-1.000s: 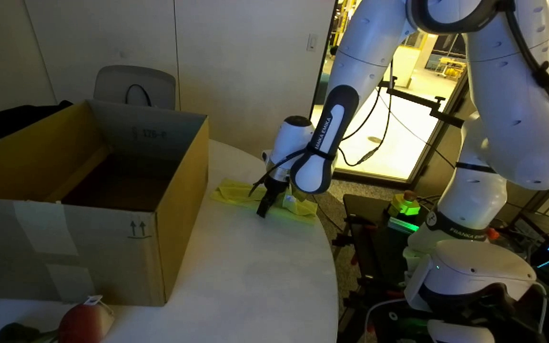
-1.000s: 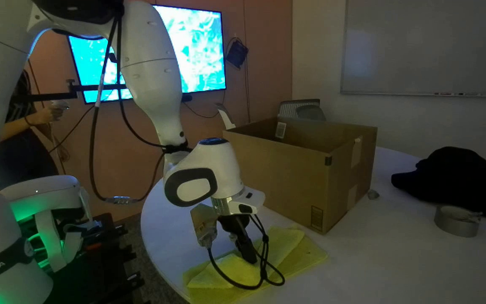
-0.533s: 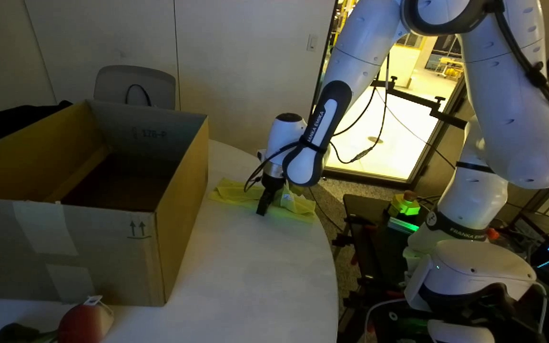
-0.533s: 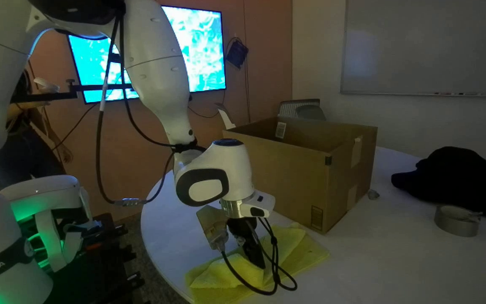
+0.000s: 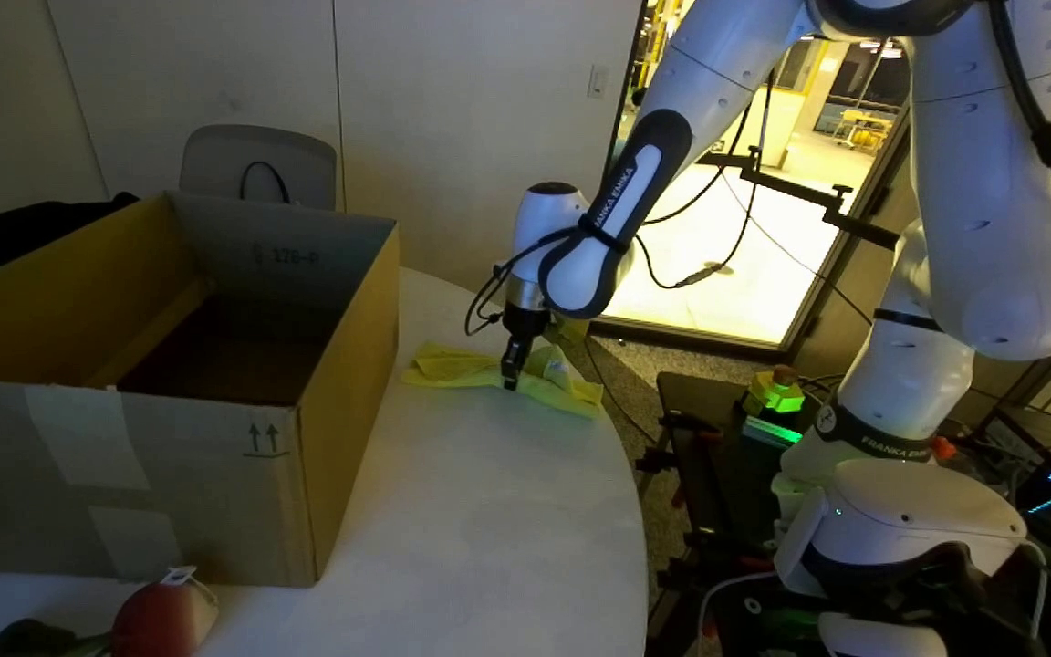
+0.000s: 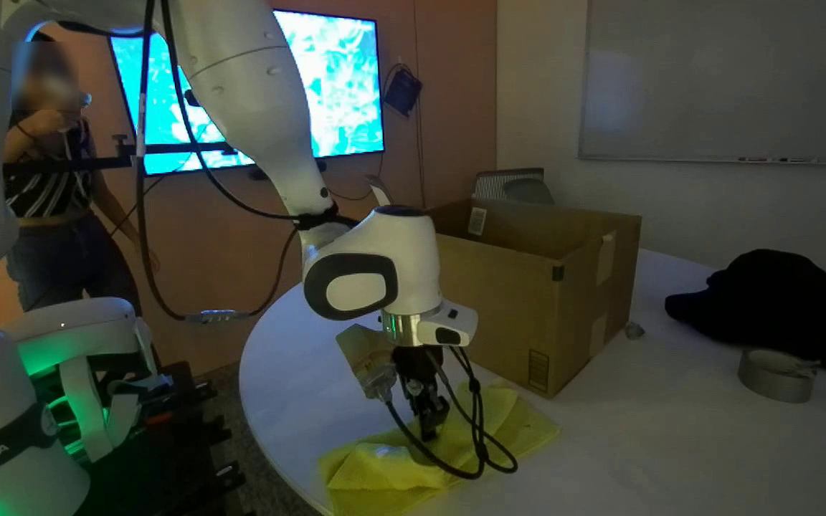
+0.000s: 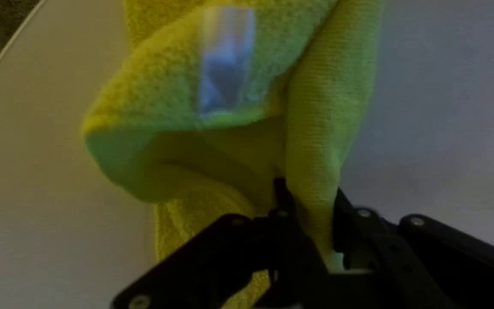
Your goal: Put the marker on the towel then fold it inside.
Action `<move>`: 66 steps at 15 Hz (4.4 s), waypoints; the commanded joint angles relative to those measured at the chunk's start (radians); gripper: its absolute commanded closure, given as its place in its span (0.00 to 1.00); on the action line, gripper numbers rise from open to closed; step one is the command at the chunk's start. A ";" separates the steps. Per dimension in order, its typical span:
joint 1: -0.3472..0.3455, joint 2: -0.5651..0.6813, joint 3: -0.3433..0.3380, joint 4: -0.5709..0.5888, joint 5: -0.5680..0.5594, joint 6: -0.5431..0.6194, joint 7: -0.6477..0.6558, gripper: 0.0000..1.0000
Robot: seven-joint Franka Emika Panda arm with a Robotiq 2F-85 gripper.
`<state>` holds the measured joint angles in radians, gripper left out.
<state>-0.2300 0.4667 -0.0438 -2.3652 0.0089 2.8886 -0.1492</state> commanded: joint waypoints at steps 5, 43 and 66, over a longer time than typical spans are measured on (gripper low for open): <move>0.072 -0.341 -0.077 -0.060 -0.047 -0.140 0.104 0.94; 0.243 -0.219 0.110 0.542 -0.212 -0.335 0.458 0.00; 0.100 -1.237 -0.045 -0.377 0.026 -0.829 0.214 0.00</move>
<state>-0.1267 -0.7715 -0.0921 -2.7447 0.0320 2.0623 0.0668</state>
